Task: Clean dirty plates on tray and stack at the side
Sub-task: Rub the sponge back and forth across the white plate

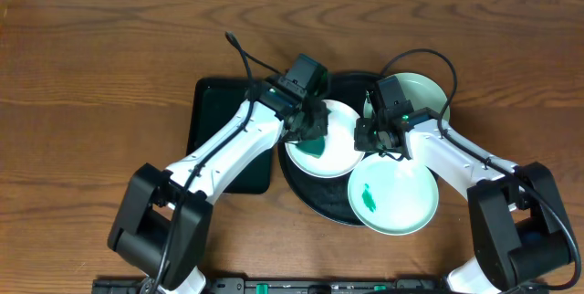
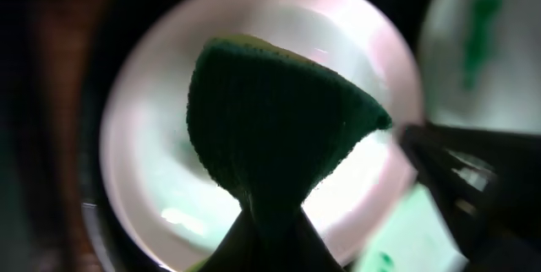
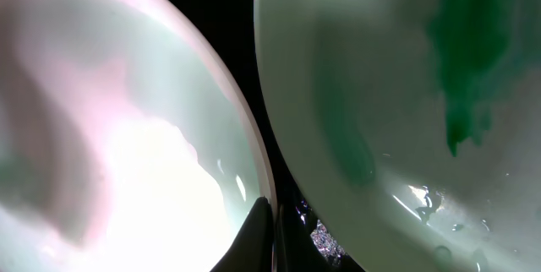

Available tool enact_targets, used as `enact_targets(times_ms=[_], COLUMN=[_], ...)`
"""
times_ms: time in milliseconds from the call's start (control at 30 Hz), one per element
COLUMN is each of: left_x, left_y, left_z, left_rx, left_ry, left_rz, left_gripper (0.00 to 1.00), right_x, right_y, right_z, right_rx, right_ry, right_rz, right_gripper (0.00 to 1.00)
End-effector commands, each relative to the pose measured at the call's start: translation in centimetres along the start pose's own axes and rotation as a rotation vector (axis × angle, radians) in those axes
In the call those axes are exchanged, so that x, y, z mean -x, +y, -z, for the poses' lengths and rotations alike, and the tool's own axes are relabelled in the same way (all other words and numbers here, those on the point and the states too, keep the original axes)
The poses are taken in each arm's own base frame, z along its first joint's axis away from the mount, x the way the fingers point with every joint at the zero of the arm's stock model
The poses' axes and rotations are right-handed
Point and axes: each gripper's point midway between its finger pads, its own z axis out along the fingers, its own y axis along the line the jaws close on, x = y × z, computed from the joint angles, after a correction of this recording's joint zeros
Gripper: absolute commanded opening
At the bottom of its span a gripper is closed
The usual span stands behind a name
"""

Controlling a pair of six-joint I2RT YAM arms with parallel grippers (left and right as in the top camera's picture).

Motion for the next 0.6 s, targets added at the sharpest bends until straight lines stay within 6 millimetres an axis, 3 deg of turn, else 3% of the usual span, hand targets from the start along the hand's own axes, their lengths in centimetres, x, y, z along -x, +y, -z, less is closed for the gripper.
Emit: enact_targets(times_ms=[0, 67, 567], left_x=[0.4, 0.6, 0.3], left_y=[3.4, 4.0, 3.0], left_z=[-0.9, -1.1, -3.2], left_rx=[0.17, 0.197, 0.154], left_ry=[-0.062, -0.084, -0.115], left_rz=[0.033, 0.04, 0.043], left_gripper=[0.07, 0.07, 0.07], right_x=[-1.0, -1.0, -1.0], right_y=[1.7, 1.7, 1.6], right_z=[-0.2, -0.2, -0.2], right_rx=[0.073, 0.074, 0.073], right_ry=[0.038, 0.039, 0.039], right_rz=[0.02, 0.02, 0.02], right_gripper=[0.01, 0.01, 0.01])
